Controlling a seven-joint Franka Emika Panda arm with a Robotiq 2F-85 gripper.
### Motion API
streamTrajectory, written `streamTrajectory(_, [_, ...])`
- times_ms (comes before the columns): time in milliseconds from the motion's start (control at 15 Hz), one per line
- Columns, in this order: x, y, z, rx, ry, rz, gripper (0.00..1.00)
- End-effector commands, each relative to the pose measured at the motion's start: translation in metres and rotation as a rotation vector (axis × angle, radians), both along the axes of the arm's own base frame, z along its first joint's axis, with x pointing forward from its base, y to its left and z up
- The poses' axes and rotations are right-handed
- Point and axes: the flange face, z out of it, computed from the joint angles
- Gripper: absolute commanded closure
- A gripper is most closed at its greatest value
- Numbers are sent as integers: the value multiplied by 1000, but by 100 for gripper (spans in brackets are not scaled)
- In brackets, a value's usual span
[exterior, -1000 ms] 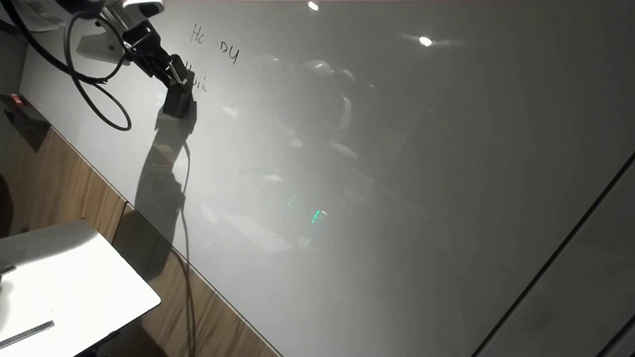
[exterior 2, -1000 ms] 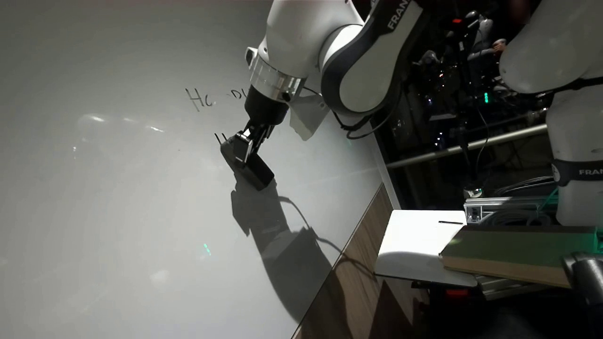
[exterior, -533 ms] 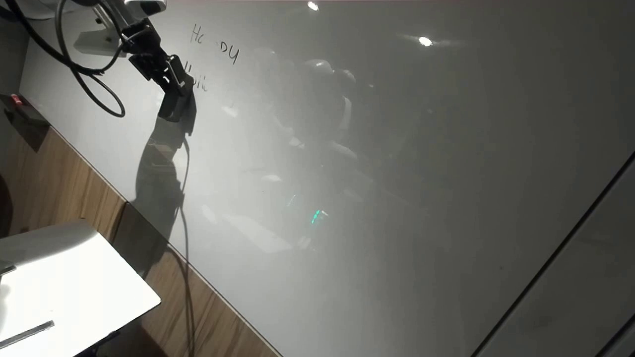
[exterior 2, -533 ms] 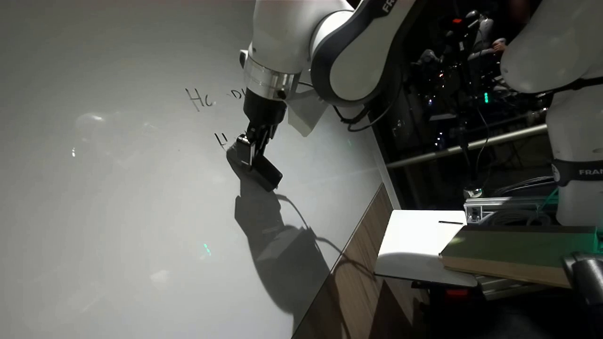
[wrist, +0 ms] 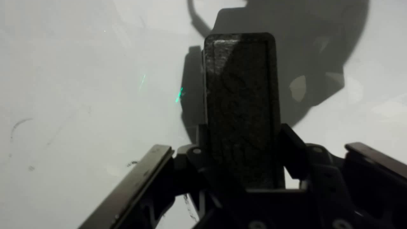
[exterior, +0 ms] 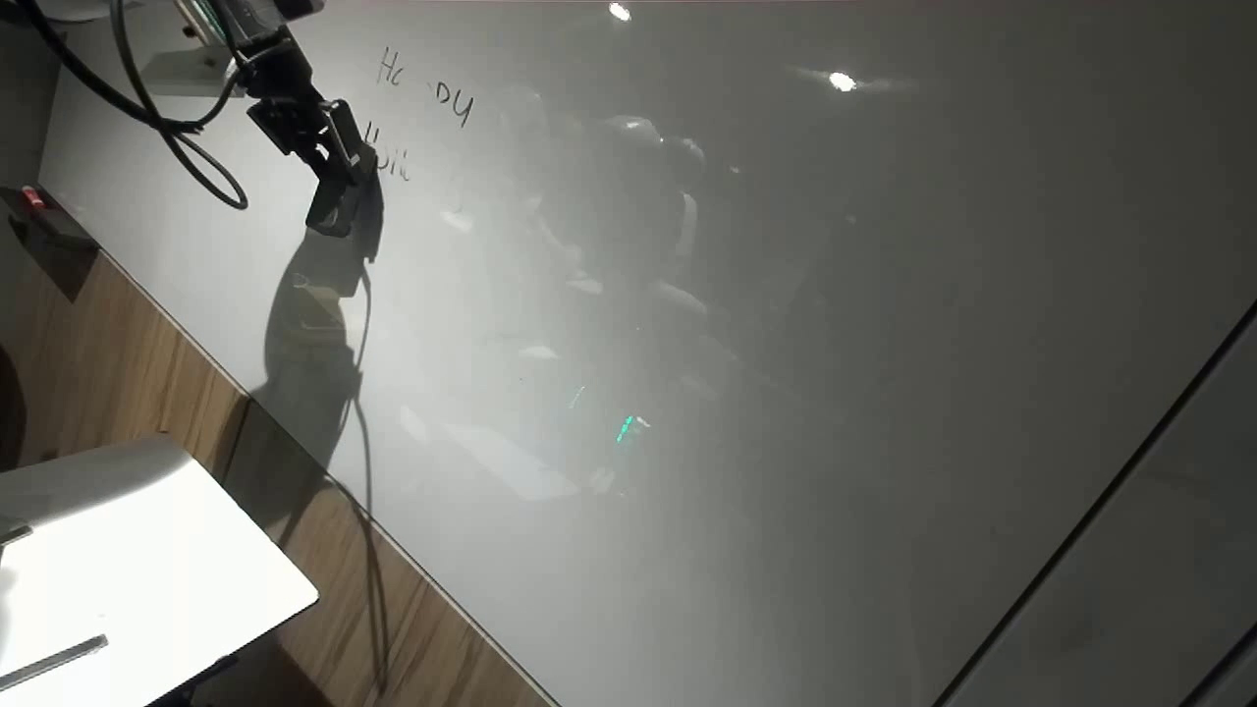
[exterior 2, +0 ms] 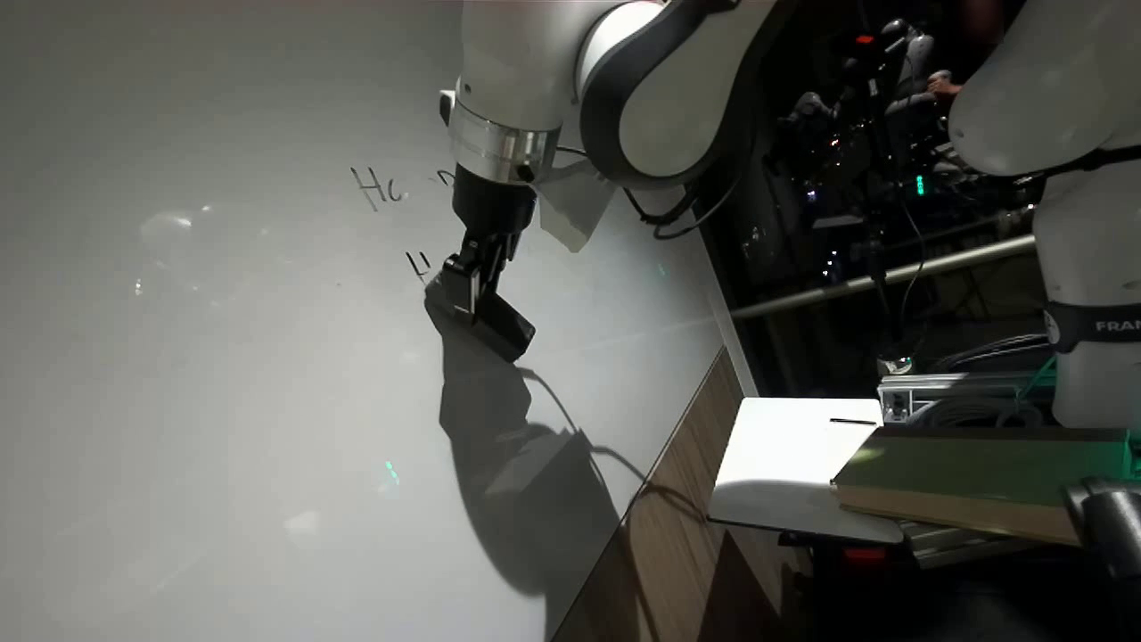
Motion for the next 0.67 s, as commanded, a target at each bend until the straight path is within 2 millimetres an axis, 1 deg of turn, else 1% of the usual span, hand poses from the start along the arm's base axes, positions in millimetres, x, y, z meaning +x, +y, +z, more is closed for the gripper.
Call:
streamTrajectory(0, [3, 17, 33, -4, -16, 6, 70])
streamTrajectory(200, [8, 26, 62, -10, -49, 12, 70])
streamTrajectory(267, [11, 26, 71, -16, -58, 11, 70])
streamTrajectory(333, [12, 26, 76, -24, -62, 7, 70])
streamTrajectory(533, [17, 17, 96, -44, -76, -14, 70])
streamTrajectory(600, [19, 14, 106, -48, -83, -21, 70])
